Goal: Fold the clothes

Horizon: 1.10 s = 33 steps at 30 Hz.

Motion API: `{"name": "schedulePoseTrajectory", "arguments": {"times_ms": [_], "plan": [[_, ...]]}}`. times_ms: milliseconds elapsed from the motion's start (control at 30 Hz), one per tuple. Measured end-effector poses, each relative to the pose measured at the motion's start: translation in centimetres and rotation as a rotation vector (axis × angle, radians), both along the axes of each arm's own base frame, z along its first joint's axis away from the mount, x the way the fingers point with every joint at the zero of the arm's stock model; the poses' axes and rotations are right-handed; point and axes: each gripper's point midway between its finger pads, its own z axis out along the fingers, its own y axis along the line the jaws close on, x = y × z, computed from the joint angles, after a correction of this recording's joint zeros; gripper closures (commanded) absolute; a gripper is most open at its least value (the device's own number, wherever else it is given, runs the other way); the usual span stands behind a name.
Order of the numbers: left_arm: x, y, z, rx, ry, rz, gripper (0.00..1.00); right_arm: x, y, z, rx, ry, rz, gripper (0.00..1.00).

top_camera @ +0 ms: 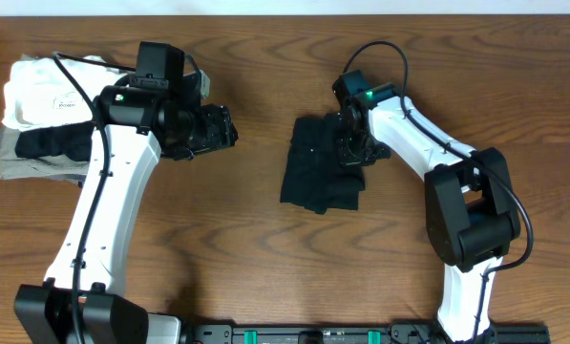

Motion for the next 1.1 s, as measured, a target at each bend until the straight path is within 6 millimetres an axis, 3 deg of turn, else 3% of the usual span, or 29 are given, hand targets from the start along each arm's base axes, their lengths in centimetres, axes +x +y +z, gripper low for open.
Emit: {"name": "schedulePoseTrajectory", "arguments": {"times_ms": [100, 167, 267, 400, 500, 633, 833, 1100], "plan": [[0.0, 0.0, 0.0, 0.000, 0.000, 0.000, 0.30, -0.6, -1.0, 0.1, -0.047, 0.022, -0.019, 0.76], [0.0, 0.0, 0.0, 0.000, 0.000, 0.000, 0.30, -1.0, -1.8, 0.6, -0.079, 0.044, -0.028, 0.72], [0.0, 0.0, 0.0, 0.000, 0.000, 0.000, 0.30, -0.6, -2.5, 2.2, -0.097, 0.050, -0.046, 0.72], [0.0, 0.0, 0.0, 0.000, 0.000, 0.000, 0.30, 1.1, -3.3, 5.9, -0.095, 0.021, -0.076, 0.73], [0.0, 0.0, 0.0, 0.000, 0.000, 0.000, 0.30, 2.4, -2.7, 8.4, -0.033, -0.014, -0.082, 0.77], [0.0, 0.0, 0.0, 0.000, 0.000, 0.000, 0.30, 3.1, 1.2, 10.3, 0.189, -0.031, 0.027, 0.84], [0.0, 0.0, 0.0, 0.000, 0.000, 0.000, 0.30, 2.0, 7.7, 11.7, 0.589, -0.005, 0.236, 0.84], [0.0, 0.0, 0.0, 0.000, 0.000, 0.000, 0.30, -3.0, 12.5, 9.2, 0.973, 0.129, 0.336, 0.76]]}}
